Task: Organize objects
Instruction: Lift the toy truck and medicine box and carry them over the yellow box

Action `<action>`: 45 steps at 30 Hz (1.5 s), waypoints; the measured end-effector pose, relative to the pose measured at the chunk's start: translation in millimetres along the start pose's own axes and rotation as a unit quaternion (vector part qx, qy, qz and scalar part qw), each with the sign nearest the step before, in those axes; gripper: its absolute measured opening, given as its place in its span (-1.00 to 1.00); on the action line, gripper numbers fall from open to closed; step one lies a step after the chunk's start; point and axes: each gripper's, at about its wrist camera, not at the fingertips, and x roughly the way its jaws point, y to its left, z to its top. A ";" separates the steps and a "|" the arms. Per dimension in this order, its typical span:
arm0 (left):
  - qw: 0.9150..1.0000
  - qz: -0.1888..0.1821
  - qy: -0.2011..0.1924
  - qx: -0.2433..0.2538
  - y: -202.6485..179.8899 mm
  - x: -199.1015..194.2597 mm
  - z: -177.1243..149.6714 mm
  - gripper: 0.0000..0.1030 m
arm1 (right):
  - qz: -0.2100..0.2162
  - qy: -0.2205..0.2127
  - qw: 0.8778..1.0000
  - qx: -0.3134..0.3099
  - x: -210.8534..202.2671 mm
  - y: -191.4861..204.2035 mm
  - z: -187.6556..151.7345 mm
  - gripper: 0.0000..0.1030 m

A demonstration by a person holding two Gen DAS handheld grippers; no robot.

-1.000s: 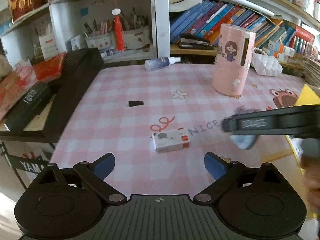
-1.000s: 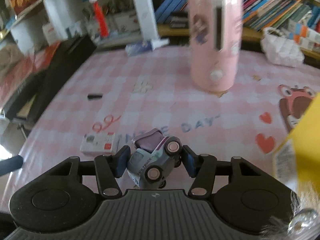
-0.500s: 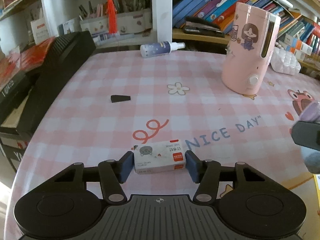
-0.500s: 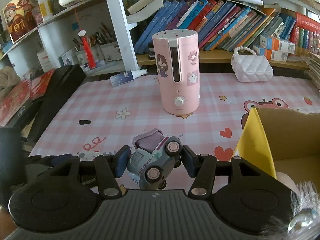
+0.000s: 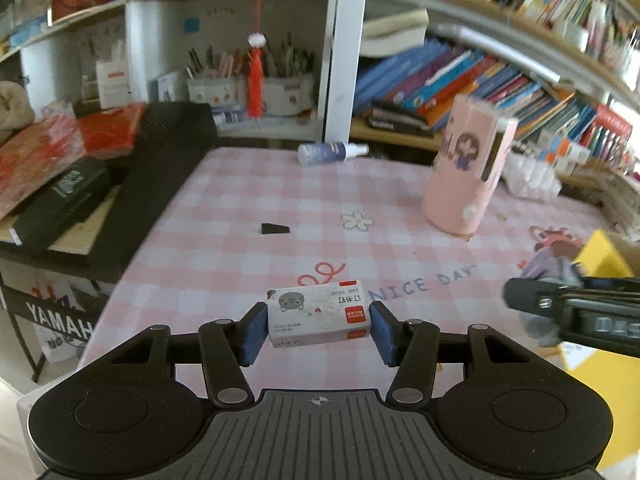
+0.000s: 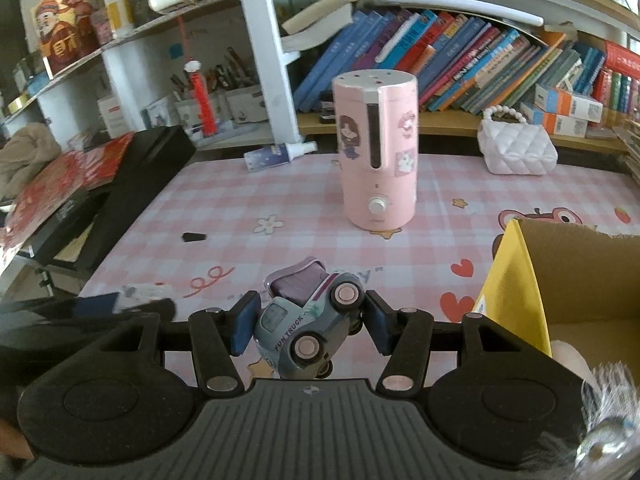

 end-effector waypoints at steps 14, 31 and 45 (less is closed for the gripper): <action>0.999 -0.018 -0.026 0.002 11.3 -85.9 -43.7 0.03 | 0.025 -0.003 0.999 -0.025 -51.5 40.4 -39.8 0.04; 0.999 -0.030 -0.031 -0.010 34.1 -169.9 -116.4 0.03 | 0.026 0.013 0.999 -0.037 -129.4 91.0 -117.8 0.04; 0.997 -0.069 -0.019 0.029 18.0 -210.7 -157.0 0.03 | -0.002 0.018 1.000 0.015 -187.2 89.5 -180.1 0.04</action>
